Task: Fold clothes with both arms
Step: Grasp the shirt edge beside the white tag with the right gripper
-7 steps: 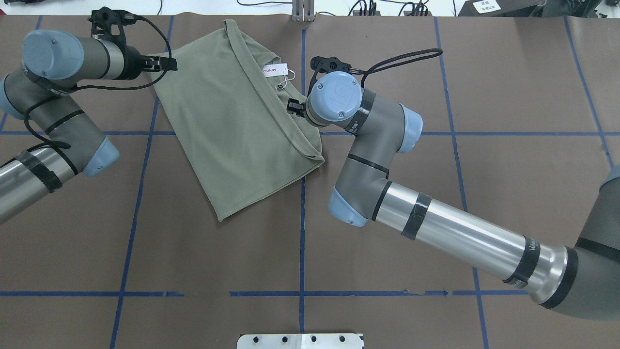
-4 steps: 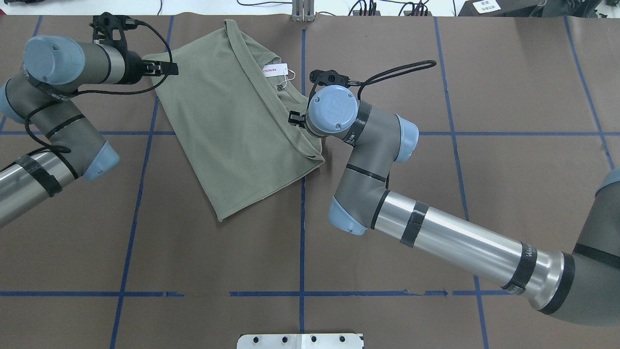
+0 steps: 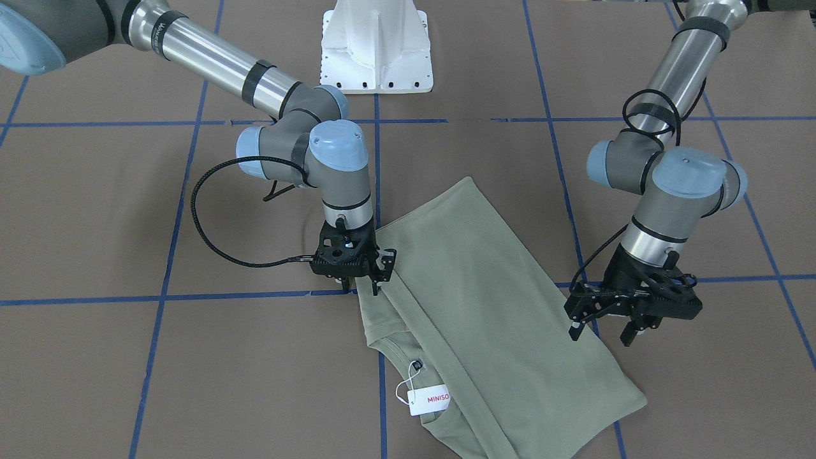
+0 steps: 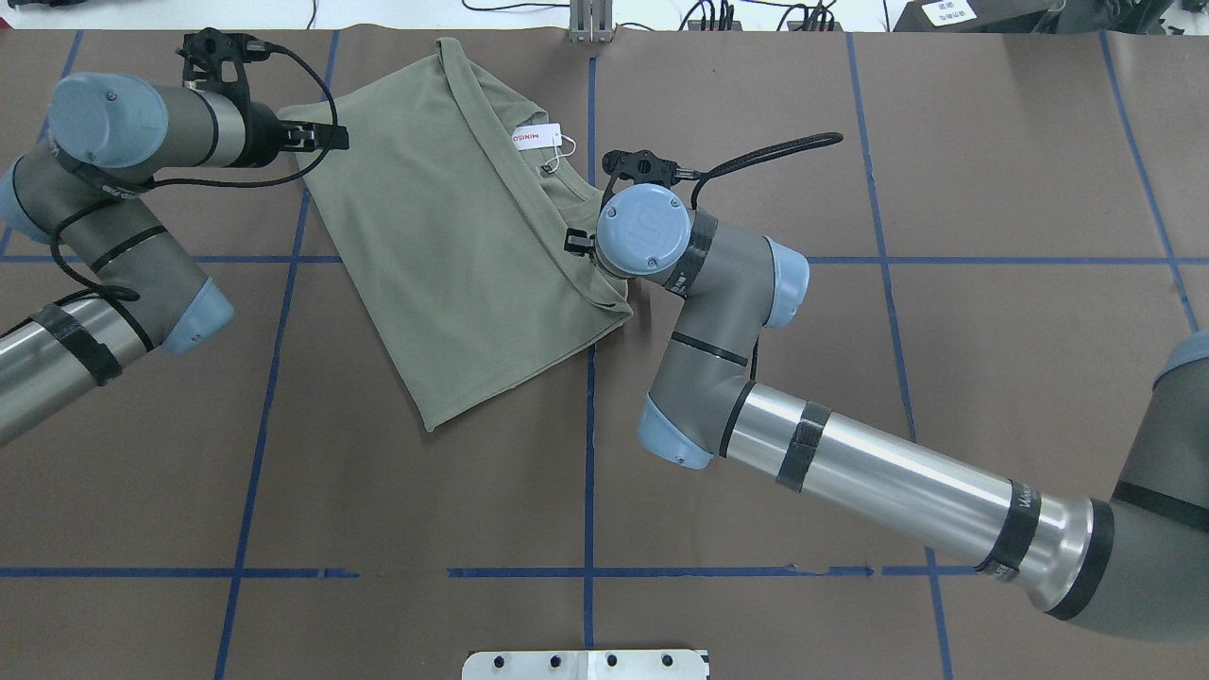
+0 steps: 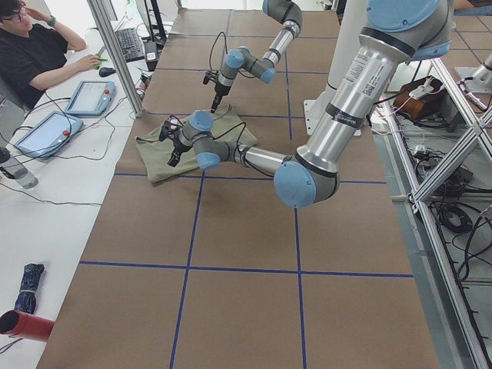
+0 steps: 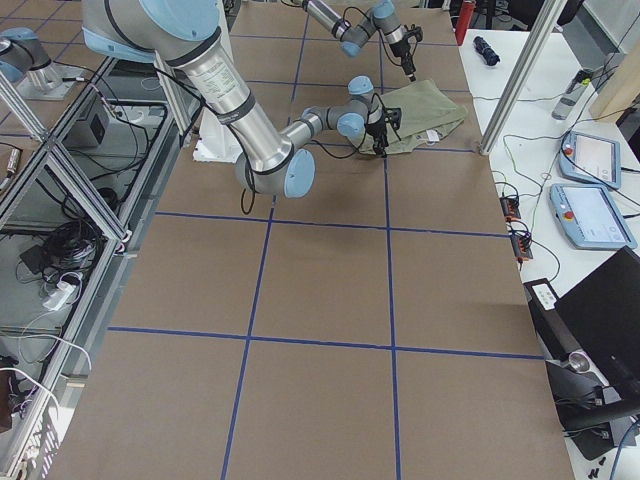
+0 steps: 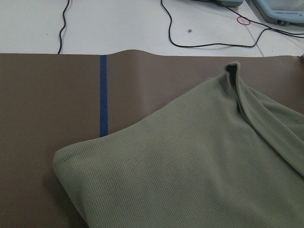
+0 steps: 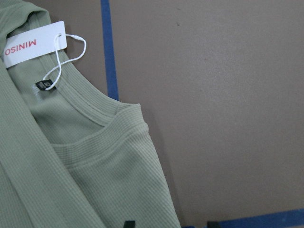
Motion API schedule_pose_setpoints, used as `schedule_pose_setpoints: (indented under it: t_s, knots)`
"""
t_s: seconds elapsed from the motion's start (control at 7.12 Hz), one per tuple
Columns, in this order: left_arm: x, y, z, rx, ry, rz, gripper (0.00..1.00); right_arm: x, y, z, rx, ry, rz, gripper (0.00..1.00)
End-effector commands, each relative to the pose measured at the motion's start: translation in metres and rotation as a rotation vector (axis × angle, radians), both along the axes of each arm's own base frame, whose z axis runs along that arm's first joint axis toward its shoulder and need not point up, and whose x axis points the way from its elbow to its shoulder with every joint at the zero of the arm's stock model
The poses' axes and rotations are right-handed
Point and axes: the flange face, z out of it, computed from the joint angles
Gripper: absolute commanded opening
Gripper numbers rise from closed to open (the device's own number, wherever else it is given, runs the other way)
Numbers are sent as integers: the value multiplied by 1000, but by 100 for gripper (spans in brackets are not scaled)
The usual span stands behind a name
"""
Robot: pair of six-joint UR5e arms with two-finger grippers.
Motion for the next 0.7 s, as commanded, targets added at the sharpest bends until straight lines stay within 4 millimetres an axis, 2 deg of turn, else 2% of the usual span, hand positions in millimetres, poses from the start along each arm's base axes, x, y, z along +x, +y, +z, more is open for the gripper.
schedule_pose_setpoints:
  t_s: [0.0, 0.14, 0.42, 0.56]
  knots:
    - [0, 0, 1, 0, -2, 1, 100, -2, 1, -3, -3, -6, 5, 17]
    - [0, 0, 1, -1, -1, 0, 100, -2, 1, -6, -5, -12, 9, 0]
    - [1, 1, 0, 1, 1, 2, 100, -2, 2, -6, -6, -13, 8, 0]
    - [1, 1, 0, 1, 1, 2, 100, 0, 4, -13, -3, -21, 4, 0]
